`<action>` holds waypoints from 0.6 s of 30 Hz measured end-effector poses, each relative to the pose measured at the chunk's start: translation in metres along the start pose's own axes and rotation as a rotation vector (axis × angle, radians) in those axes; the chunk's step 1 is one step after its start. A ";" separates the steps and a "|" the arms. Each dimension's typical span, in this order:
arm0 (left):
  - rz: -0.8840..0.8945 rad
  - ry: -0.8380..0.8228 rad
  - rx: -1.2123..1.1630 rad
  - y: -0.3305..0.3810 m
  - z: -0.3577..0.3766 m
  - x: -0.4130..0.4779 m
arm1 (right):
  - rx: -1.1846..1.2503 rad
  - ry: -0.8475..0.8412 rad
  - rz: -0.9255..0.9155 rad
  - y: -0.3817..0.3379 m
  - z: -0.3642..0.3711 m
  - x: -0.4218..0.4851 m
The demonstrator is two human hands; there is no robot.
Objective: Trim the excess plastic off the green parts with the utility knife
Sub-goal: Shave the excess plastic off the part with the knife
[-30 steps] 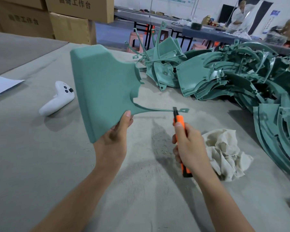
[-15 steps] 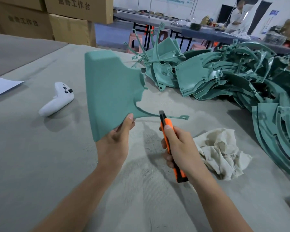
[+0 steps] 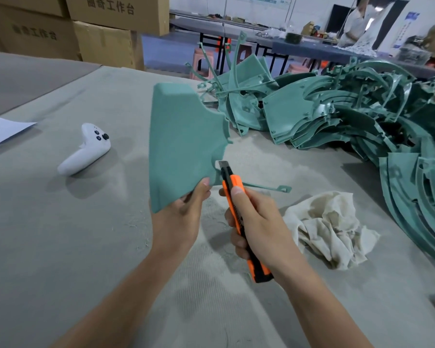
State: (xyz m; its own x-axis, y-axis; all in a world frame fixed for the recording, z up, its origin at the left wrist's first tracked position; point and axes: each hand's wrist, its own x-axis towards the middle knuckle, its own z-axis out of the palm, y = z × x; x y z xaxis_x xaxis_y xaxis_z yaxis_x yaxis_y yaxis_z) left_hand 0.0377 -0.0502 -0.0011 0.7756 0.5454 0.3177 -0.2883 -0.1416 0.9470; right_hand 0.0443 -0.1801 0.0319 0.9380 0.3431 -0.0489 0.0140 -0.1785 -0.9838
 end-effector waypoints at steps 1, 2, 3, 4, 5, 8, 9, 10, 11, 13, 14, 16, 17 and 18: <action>0.010 0.000 0.017 -0.002 0.000 0.000 | -0.004 -0.015 -0.011 -0.001 0.001 -0.001; 0.024 0.000 0.042 -0.002 -0.001 0.001 | -0.005 -0.026 -0.012 -0.002 0.001 -0.002; 0.039 -0.001 0.076 -0.002 -0.001 0.001 | 0.003 -0.030 -0.003 -0.003 0.001 -0.002; 0.050 -0.006 0.107 -0.002 -0.001 0.002 | 0.020 -0.032 0.011 -0.003 0.000 -0.002; 0.055 -0.007 0.135 -0.002 -0.001 0.002 | 0.039 -0.035 0.024 -0.004 -0.001 -0.003; 0.030 -0.022 0.168 0.002 -0.001 -0.003 | 0.071 -0.036 0.026 -0.005 -0.002 -0.005; -0.001 -0.053 0.226 0.002 -0.003 -0.004 | 0.076 -0.028 0.024 -0.005 -0.003 -0.005; -0.025 -0.144 0.330 0.001 -0.006 -0.007 | 0.076 -0.013 0.020 -0.005 -0.004 -0.004; -0.064 -0.218 0.418 -0.003 -0.008 -0.007 | 0.062 0.007 0.008 -0.005 -0.007 -0.004; -0.057 -0.217 0.435 -0.002 -0.008 -0.006 | -0.024 0.057 -0.046 -0.004 -0.014 -0.002; -0.031 -0.115 0.338 0.005 -0.007 -0.004 | -0.084 0.085 -0.079 -0.004 -0.018 -0.002; 0.005 0.032 0.123 0.014 -0.005 0.000 | -0.182 0.136 -0.113 -0.004 -0.025 -0.001; 0.010 0.079 0.088 0.012 -0.003 0.003 | -0.194 0.146 -0.105 -0.004 -0.028 0.000; -0.010 0.098 0.080 0.013 -0.004 0.004 | -0.173 0.138 -0.086 -0.004 -0.029 0.000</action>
State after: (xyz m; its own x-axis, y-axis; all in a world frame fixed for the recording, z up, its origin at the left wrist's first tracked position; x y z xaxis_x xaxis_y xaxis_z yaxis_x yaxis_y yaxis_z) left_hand 0.0346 -0.0462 0.0123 0.7184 0.6250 0.3055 -0.2317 -0.1991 0.9522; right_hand 0.0546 -0.2063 0.0408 0.9692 0.2365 0.0693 0.1437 -0.3137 -0.9386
